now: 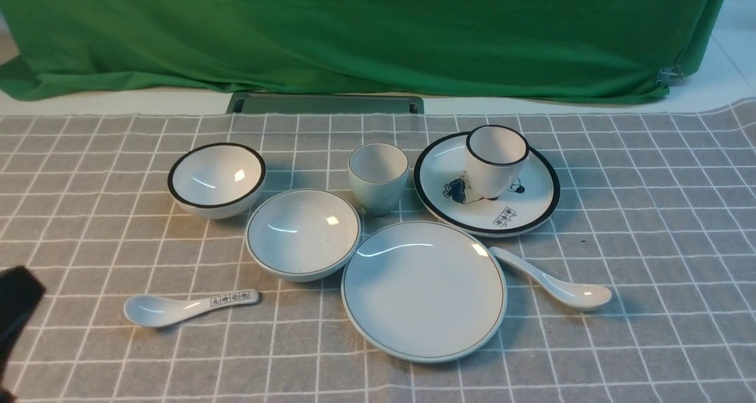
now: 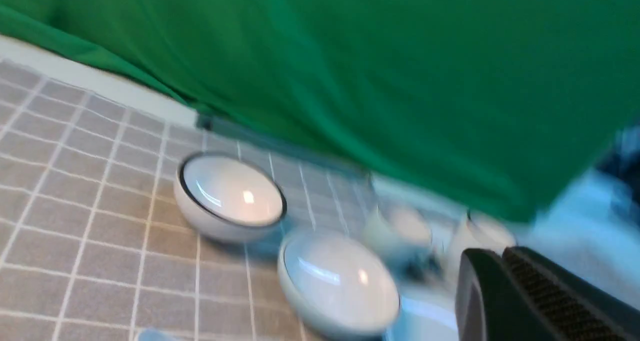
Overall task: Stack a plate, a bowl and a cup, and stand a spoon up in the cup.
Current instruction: Use the left arm to grab a blue rice bowl
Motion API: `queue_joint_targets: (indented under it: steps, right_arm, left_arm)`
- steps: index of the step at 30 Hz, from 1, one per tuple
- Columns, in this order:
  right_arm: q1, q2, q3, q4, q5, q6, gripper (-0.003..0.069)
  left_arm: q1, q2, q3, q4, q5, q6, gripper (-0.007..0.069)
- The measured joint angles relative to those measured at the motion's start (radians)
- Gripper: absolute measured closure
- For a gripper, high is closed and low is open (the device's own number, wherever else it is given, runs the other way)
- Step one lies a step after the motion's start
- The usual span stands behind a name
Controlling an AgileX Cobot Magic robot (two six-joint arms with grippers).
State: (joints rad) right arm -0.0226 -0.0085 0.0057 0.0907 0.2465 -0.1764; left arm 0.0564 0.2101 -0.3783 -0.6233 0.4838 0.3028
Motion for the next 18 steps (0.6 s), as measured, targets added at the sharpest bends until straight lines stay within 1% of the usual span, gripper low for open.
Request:
queue_joint_targets:
  steps: [1,2,4,5,7,9,12,13,16,18]
  right_arm:
    - [0.0,0.0,0.0,0.0,0.0,0.0,0.0417]
    - [0.0,0.0,0.0,0.0,0.0,0.0,0.0417]
    - [0.0,0.0,0.0,0.0,0.0,0.0,0.0417]
    - [0.0,0.0,0.0,0.0,0.0,0.0,0.0417]
    - [0.0,0.0,0.0,0.0,0.0,0.0,0.0417]
    - [0.0,0.0,0.0,0.0,0.0,0.0,0.0417]
    - [0.0,0.0,0.0,0.0,0.0,0.0,0.0417]
    - [0.0,0.0,0.0,0.0,0.0,0.0,0.0417]
    - [0.0,0.0,0.0,0.0,0.0,0.0,0.0417]
    - [0.0,0.0,0.0,0.0,0.0,0.0,0.0417]
  left_arm:
    - [-0.007,0.099,-0.066,-0.007,0.096,0.121,0.0608]
    - [-0.029,0.183,-0.114,-0.006,0.147,0.209,0.0608]
    - [-0.075,0.274,-0.158,0.0,0.167,0.255,0.0608]
    - [-0.115,0.326,-0.18,0.006,0.169,0.275,0.0608]
    - [-0.169,0.384,-0.199,0.018,0.169,0.287,0.0608]
    - [-0.29,0.507,-0.237,0.058,0.165,0.299,0.0608]
    - [-0.369,0.592,-0.262,0.091,0.165,0.3,0.0608]
    - [-0.418,0.659,-0.287,0.117,0.165,0.301,0.0608]
    - [-0.46,0.751,-0.331,0.137,0.165,0.301,0.0608]
    - [-0.47,0.815,-0.364,0.139,0.167,0.302,0.0608]
